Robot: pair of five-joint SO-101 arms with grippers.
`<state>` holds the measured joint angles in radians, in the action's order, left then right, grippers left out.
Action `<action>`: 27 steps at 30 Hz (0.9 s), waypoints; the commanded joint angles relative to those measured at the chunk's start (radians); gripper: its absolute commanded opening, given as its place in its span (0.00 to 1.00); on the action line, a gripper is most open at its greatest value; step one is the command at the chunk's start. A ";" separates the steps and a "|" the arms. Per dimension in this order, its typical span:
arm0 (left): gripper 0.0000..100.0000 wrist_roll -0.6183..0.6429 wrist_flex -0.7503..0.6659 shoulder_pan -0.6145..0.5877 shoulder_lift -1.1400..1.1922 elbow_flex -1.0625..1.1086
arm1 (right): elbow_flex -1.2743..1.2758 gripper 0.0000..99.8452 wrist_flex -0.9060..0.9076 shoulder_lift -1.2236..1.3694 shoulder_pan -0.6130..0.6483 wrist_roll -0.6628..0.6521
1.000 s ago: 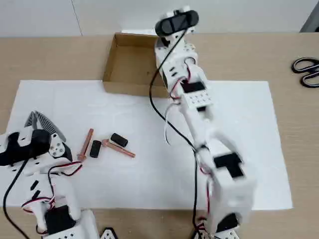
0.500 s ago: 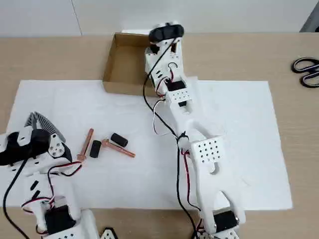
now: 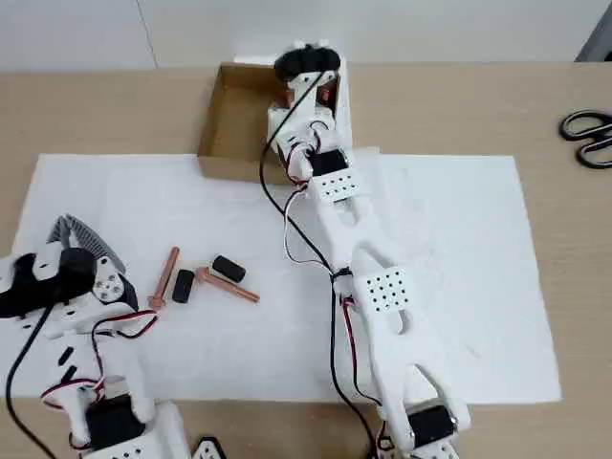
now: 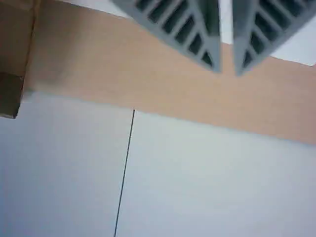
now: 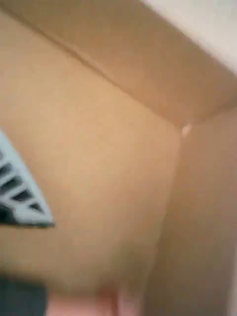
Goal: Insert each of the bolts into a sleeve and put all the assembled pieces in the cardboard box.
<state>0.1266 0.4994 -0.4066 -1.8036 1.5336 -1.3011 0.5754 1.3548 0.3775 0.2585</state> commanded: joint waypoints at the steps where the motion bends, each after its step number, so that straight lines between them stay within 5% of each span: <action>1: 0.01 -0.003 0.000 0.003 -0.015 -0.005 | -0.097 0.25 0.021 -0.010 -0.005 0.009; 8: 0.01 -0.003 0.000 0.003 -0.015 -0.010 | -0.384 0.22 0.318 -0.013 -0.001 0.005; 16: 0.01 -0.003 0.000 0.003 -0.015 -0.010 | -0.381 0.22 0.704 -0.193 0.002 -0.071; 22: 0.01 -0.003 0.000 0.003 -0.015 -0.010 | -0.381 0.22 1.102 -0.375 0.081 -0.250; 27: 0.01 -0.003 0.000 0.003 -0.015 -0.010 | -0.281 0.22 1.124 -0.449 0.114 -0.285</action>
<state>0.1266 0.4994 -0.4066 -1.8036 1.5336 -1.6141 1.6709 1.0157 0.4787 -0.0008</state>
